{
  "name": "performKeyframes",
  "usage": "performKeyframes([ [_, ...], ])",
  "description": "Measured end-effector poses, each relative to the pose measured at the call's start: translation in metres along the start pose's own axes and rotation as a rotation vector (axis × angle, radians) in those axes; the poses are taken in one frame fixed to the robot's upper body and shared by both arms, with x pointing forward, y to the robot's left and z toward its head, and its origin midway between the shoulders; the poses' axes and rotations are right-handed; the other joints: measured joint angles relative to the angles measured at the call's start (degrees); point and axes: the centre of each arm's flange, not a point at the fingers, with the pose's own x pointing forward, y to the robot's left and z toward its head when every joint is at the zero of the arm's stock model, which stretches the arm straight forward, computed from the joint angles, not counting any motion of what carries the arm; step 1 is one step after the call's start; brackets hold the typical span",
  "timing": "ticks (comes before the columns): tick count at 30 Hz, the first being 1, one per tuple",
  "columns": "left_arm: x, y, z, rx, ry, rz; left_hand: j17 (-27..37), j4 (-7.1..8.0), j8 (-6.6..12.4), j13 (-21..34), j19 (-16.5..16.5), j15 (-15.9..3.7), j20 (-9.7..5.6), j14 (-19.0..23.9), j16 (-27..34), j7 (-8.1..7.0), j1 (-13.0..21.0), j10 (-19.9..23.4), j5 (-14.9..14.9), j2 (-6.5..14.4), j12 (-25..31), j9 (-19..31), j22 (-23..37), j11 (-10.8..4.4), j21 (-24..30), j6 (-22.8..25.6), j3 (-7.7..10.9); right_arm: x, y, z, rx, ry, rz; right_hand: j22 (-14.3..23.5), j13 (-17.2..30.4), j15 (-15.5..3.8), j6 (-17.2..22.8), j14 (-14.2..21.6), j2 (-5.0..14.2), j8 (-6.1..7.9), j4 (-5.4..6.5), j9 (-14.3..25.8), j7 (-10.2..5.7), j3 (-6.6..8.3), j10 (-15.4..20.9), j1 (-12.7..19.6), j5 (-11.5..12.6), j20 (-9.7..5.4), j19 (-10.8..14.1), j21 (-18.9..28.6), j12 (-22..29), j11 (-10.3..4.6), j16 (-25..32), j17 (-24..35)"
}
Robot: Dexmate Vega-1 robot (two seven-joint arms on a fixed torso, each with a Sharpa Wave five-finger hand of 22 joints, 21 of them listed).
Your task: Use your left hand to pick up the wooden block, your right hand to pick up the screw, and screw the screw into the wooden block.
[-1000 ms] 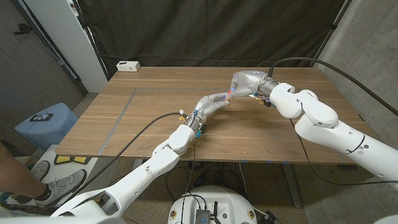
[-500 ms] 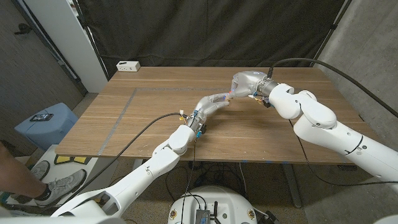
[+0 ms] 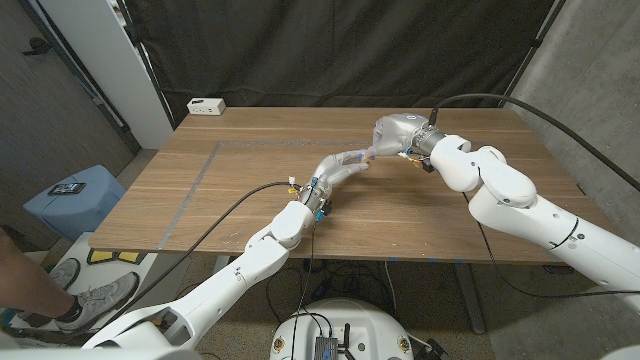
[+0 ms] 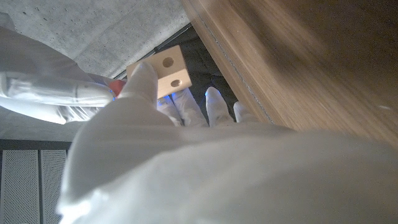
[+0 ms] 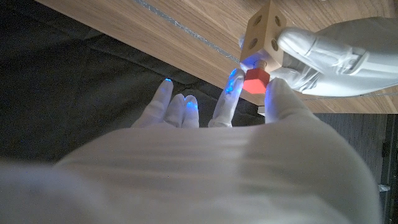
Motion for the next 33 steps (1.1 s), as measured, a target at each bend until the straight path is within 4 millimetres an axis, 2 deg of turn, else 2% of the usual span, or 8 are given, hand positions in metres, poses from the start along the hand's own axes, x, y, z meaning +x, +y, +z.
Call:
performKeyframes([
  [16, 0.0014, 0.0005, 0.0004, 0.0, -0.001, -0.005, 0.0, -0.24, -0.01, 0.0, 0.0, 0.0, 0.0, 0.0, 0.0, 0.09, 0.3, -0.1, 0.2, 0.0, 0.0, 0.4, 0.0, 0.06, 0.0, -0.1, 0.24, 0.0029, 0.0017, 0.0038, -0.021, 0.005, -0.011, 0.0, -0.5, 0.11, 4.3, 0.9, -0.33, 1.9, 0.73, 0.3, -0.01, -1.18, 1.5, -2.4, -0.2, 0.11, 0.7, 0.0, 0.2, -0.5, 0.0, 0.0],
  [33, 0.0019, -0.0006, 0.0011, -0.002, 0.001, -0.01, 0.0, -0.22, -0.07, 0.0, 0.0, 0.0, 0.0, 0.0, 0.0, 0.09, 0.4, 0.0, 0.2, 0.1, -0.2, 0.3, 0.0, -0.04, 0.0, -0.1, 0.71, 0.0032, 0.0038, 0.0077, -0.054, 0.029, -0.019, 0.0, -0.8, -0.09, 7.8, 2.1, -0.86, 3.77, 1.88, 0.9, 1.63, -3.22, 3.3, -6.9, -0.4, 0.3, 1.7, 0.0, 0.7, -0.28, 0.2, 0.3],
])
